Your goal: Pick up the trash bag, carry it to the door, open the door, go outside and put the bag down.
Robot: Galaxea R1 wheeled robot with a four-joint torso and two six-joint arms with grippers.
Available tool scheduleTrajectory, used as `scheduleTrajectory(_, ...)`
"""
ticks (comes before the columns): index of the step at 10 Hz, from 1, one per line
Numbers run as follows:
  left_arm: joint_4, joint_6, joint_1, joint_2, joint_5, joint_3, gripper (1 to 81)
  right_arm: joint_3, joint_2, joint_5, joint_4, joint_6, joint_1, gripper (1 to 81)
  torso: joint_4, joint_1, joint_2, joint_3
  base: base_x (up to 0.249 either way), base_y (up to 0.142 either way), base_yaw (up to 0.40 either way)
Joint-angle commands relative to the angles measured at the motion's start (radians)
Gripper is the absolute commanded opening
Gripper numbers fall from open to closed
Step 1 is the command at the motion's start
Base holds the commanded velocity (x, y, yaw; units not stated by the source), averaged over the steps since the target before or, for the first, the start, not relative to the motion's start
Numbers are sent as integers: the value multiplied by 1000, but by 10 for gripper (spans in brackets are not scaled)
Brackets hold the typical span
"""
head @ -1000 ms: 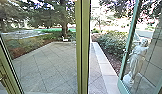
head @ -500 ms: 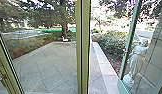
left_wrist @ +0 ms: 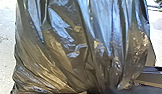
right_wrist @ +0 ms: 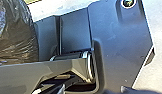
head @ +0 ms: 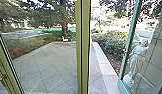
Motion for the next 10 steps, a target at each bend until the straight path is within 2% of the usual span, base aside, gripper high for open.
scheduleTrajectory(1,8,5,-51,-8,48,0,10,15,23,-65,-20,-14,40,811,0,0,0,0,0,0,0)
scheduleTrajectory(3,8,5,-51,-5,48,0,10,11,23,-65,-17,-13,38,811,0,0,0,0,0,0,0)
scheduleTrajectory(10,10,5,-54,-1,48,0,10,15,24,-65,-20,-14,38,811,0,0,0,0,0,-90,0)
